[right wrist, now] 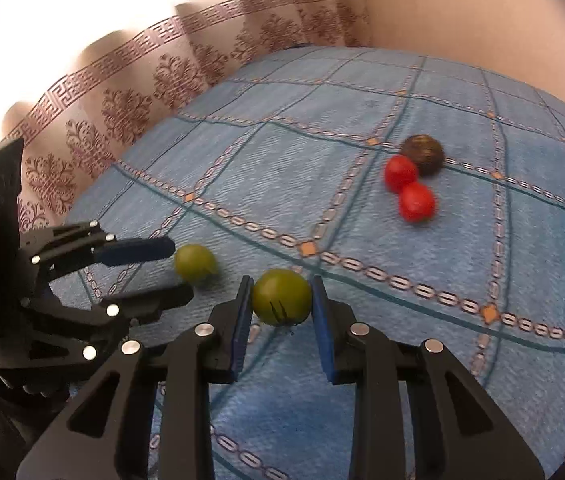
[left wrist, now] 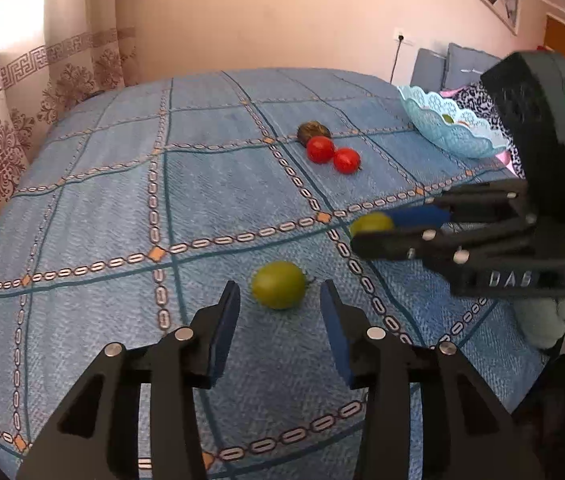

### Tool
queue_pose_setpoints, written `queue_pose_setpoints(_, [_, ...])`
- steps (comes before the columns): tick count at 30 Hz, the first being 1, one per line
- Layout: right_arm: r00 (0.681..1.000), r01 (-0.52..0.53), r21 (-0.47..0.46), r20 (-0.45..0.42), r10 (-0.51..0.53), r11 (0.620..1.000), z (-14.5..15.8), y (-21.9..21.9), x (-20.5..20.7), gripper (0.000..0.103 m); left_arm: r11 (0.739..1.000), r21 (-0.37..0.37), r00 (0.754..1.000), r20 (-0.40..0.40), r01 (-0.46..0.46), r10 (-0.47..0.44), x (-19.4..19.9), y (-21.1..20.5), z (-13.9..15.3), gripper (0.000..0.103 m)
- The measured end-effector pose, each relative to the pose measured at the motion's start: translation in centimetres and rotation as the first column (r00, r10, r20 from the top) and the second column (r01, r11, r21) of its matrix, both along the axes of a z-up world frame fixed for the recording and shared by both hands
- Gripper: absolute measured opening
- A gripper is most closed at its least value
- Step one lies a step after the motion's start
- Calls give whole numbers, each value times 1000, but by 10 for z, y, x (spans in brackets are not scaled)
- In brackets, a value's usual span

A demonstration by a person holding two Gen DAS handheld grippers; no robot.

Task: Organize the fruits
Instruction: 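Close the right gripper around one green tomato while the left gripper closes on the other, then lift both green tomatoes and carry them over the blue basket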

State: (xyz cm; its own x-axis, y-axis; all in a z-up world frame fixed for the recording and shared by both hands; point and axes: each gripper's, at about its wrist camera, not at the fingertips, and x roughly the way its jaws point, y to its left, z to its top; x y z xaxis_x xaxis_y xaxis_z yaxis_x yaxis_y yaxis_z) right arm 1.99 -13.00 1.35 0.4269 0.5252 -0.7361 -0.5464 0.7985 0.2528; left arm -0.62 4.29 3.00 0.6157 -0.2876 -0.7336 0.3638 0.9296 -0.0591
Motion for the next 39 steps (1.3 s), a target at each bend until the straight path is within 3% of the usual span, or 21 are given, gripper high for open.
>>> queue_pose_setpoints(9, [998, 58, 40, 22, -59, 997, 11, -25, 1, 29, 999, 37, 998, -53, -14, 16, 16, -11, -10, 41])
queue_pose_setpoints(13, [995, 87, 59, 42, -90, 994, 21, -38, 2, 29, 999, 37, 999, -45, -27, 29, 17, -12, -6, 31])
queue_pose_setpoints(21, [979, 177, 110, 86, -187, 978, 44, -76, 3, 29, 999, 38, 999, -16, -27, 28, 16, -21, 4, 30])
queue_pose_setpoints(30, [940, 294, 175, 126, -318, 940, 67, -124, 7, 29, 999, 45, 999, 31, -16, 15, 21, -35, 25, 30])
queue_pose_setpoints(39, [873, 423, 239, 149, -464, 874, 86, -183, 12, 29, 999, 33, 996, 87, 33, -36, 33, -71, 56, 30])
